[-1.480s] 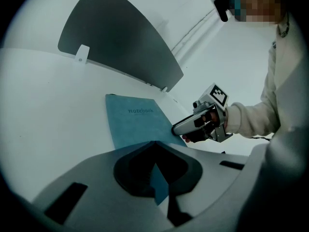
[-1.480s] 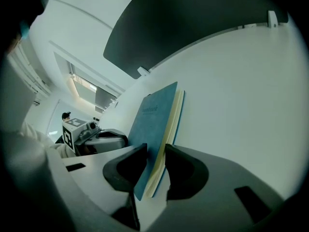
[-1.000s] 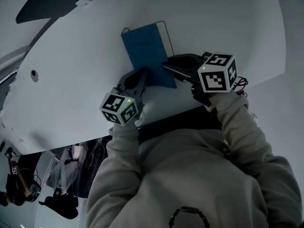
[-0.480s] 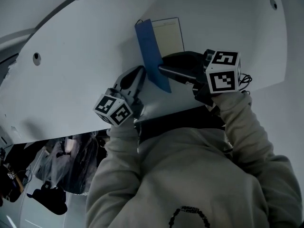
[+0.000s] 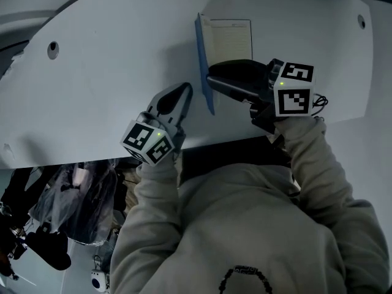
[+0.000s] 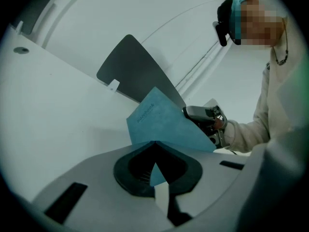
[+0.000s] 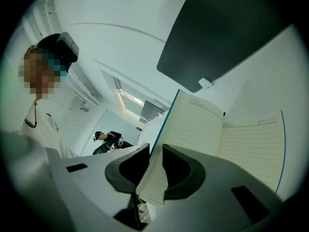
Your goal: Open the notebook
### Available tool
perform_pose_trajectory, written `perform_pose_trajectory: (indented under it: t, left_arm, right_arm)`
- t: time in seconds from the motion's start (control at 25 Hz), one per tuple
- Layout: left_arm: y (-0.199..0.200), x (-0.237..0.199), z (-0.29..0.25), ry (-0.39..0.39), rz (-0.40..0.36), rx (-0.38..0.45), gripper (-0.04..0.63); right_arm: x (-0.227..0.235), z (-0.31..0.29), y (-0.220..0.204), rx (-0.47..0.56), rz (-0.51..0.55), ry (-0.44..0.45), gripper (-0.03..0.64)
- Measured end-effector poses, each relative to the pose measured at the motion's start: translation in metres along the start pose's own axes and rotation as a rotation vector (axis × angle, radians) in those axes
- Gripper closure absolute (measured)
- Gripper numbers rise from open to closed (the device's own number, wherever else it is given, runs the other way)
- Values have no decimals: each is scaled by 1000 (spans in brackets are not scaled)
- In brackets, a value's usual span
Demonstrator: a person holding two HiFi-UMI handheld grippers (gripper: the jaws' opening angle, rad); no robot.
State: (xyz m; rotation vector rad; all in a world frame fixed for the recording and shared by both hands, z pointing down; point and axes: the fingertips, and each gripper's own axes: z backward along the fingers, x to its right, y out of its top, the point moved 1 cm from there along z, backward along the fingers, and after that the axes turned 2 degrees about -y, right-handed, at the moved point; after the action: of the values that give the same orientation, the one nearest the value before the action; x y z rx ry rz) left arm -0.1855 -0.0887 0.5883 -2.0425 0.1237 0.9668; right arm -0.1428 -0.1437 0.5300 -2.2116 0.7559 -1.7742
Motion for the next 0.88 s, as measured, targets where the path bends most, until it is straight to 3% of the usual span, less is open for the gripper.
perform_pose_trajectory:
  t: [0.52,0.88]
  left_arm:
    - [-8,-16,88,95,34,109,600]
    - [-12,-46,133,161,61,153,600]
  right_arm:
    - [-21,-67,-12,-85,66,12,538]
    - [-11,-108,-15,-101,82,25,545]
